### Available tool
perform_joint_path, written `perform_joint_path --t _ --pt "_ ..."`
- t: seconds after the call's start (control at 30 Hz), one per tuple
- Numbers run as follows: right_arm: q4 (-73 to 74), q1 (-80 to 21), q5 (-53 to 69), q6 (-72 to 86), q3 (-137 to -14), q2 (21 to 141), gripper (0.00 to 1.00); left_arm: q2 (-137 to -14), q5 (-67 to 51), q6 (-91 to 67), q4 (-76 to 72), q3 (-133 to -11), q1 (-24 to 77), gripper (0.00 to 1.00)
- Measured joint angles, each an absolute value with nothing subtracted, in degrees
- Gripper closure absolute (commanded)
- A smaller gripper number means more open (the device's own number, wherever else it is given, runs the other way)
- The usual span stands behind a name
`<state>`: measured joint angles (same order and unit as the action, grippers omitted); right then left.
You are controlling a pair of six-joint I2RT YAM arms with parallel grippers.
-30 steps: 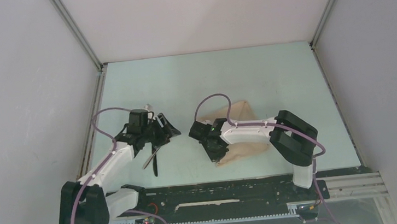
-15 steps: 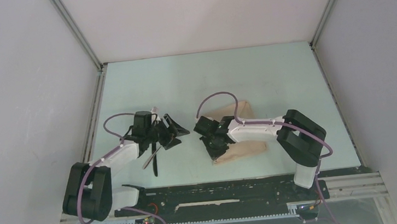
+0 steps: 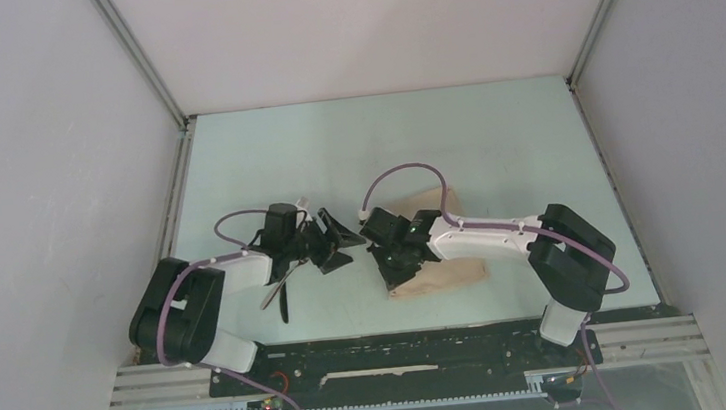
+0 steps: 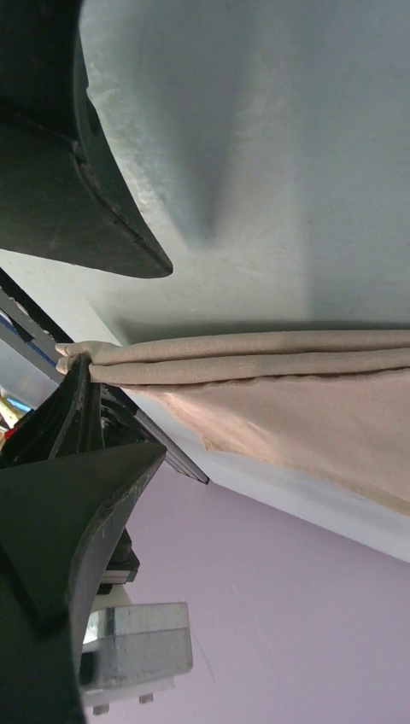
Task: Fold the napkin into a case and place the utensils inside
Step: Pick up the upper triangle-folded napkin from the center of the board.
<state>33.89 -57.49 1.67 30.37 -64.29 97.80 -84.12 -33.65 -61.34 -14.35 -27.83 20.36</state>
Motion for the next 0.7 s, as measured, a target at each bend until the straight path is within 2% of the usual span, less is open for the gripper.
perform_joint_path --t 0.03,0.07,0.1,0.2,0.4,0.47,0.57,0.7 --pt "33.78 -57.45 1.83 30.35 -64.14 97.8 1.0 -84.38 -33.65 -61.65 -15.0 -27.83 20.36 0.24" --pt "33.82 -57.36 1.93 30.37 -64.12 97.82 0.94 -84.55 -33.61 -61.95 -15.51 -27.83 20.36 0.24" --pt "33.8 -57.34 2.0 30.41 -64.12 97.86 0.82 -84.64 -33.58 -62.11 -15.88 -27.83 20.36 0.24" --pt "34.04 -57.39 2.0 30.83 -64.14 98.28 0.6 -84.64 -33.45 -62.52 -16.49 -27.83 20.36 0.24" --pt "39.4 -59.18 -0.05 31.66 -67.94 101.25 0.37 -83.94 -32.51 -61.93 -15.68 -27.73 20.36 0.24" --pt "42.44 -60.53 -1.91 32.01 -71.64 103.09 0.34 -82.87 -31.66 -61.21 -14.61 -27.53 20.34 0.24" --pt "46.48 -62.02 -3.77 32.42 -76.71 105.25 0.36 -80.82 -30.55 -59.79 -12.29 -27.18 19.99 0.24" --pt "49.89 -62.61 -4.25 32.93 -79.79 107.42 0.47 -77.65 -29.1 -57.82 -9.34 -26.13 18.06 0.24"
